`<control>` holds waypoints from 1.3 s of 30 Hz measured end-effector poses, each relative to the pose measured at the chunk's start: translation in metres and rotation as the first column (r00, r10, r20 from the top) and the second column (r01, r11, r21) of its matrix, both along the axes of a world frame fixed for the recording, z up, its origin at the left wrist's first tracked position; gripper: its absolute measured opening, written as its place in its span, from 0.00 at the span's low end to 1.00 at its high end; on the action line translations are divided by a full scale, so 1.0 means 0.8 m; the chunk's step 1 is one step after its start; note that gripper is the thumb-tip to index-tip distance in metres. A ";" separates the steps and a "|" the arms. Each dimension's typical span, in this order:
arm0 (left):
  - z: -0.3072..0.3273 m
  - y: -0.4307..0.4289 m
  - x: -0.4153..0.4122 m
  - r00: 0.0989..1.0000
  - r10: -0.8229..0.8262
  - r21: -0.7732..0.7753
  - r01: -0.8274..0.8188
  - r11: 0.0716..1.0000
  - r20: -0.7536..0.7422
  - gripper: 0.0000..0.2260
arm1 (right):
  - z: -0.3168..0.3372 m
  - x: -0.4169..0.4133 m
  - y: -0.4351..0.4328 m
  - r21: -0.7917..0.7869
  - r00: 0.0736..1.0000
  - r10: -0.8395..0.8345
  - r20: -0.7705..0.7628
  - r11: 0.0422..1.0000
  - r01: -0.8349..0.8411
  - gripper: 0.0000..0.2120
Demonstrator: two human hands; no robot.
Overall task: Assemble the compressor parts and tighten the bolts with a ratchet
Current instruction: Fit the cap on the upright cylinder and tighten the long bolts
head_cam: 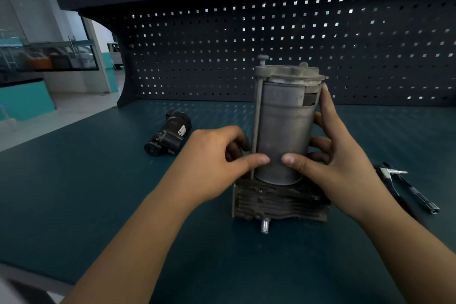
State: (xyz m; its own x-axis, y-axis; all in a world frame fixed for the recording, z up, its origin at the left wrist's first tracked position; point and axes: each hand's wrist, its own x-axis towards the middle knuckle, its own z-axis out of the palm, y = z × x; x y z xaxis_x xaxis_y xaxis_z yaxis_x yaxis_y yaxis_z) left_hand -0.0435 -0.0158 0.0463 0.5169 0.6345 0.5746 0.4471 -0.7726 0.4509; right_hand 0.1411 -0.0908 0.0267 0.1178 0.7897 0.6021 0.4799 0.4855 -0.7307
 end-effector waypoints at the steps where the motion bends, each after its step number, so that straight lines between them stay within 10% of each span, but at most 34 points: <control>1: 0.000 0.001 0.002 1.000 0.007 -0.022 -0.006 1.000 0.026 0.10 | 0.000 0.000 0.000 -0.001 1.000 -0.002 0.001 1.000 0.002 0.46; 6: -0.002 0.004 0.004 0.999 -0.030 -0.040 0.029 0.999 -0.020 0.08 | 0.000 0.000 0.000 -0.008 1.000 -0.004 0.001 1.000 0.004 0.47; 12: 0.005 0.001 0.003 0.951 0.114 0.290 -0.027 0.957 -0.288 0.24 | 0.000 0.000 -0.001 -0.007 1.000 -0.004 0.004 1.000 0.004 0.47; 39: 0.015 0.015 0.000 0.955 -0.016 0.121 0.054 0.991 -0.296 0.17 | -0.005 0.003 0.002 -0.030 0.999 -0.014 -0.036 0.999 0.013 0.46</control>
